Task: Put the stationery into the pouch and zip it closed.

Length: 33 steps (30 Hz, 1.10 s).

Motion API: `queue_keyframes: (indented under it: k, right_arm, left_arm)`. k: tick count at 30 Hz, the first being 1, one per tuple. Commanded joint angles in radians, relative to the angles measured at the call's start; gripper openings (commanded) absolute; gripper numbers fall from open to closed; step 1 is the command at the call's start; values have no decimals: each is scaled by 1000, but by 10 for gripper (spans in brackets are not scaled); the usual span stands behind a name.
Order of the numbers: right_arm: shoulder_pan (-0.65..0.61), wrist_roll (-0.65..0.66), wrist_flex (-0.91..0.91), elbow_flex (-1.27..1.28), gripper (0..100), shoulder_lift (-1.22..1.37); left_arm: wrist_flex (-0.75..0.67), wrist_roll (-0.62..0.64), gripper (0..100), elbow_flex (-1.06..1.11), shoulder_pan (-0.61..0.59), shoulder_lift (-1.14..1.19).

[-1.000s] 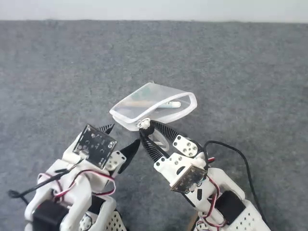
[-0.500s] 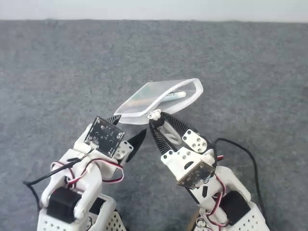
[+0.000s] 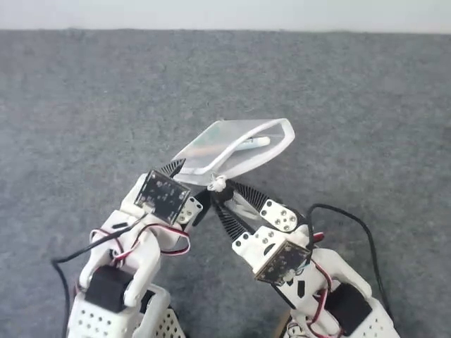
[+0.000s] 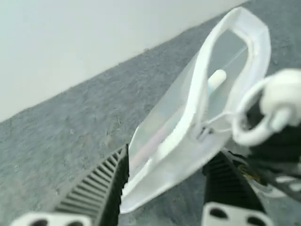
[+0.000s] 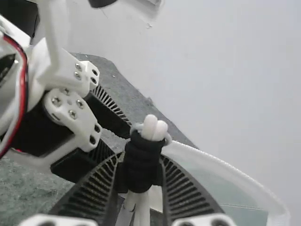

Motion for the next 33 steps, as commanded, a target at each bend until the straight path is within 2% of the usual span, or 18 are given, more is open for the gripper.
queue_keyframes:
  k: [1, 4, 9, 11, 20, 23, 29, 33]
  right_arm:
    - [-15, 11, 2, -66, 6, -21]
    - [-15, 11, 2, -66, 6, -21]
    - [-15, 11, 4, -66, 6, -21]
    - [-15, 11, 4, -66, 6, -21]
    - [-15, 11, 4, -68, 6, -21]
    - [-13, 11, 1, -68, 6, -21]
    - [-8, 8, -10, -68, 6, -21]
    - [62, 3, -82, -61, 6, -21]
  left_arm:
    - [-41, 21, 239, 2, 3, -92]
    - [-44, 21, 239, 39, 9, -144]
    - [-49, 21, 239, 122, 124, -215]
    - [-75, 21, 235, 148, 135, -244]
    - [-290, 15, 58, 288, 135, -258]
    - [-290, 15, 13, 286, 135, -259]
    - [-285, 18, 9, 286, 135, -259]
    - [-224, 20, 9, 269, 135, -259]
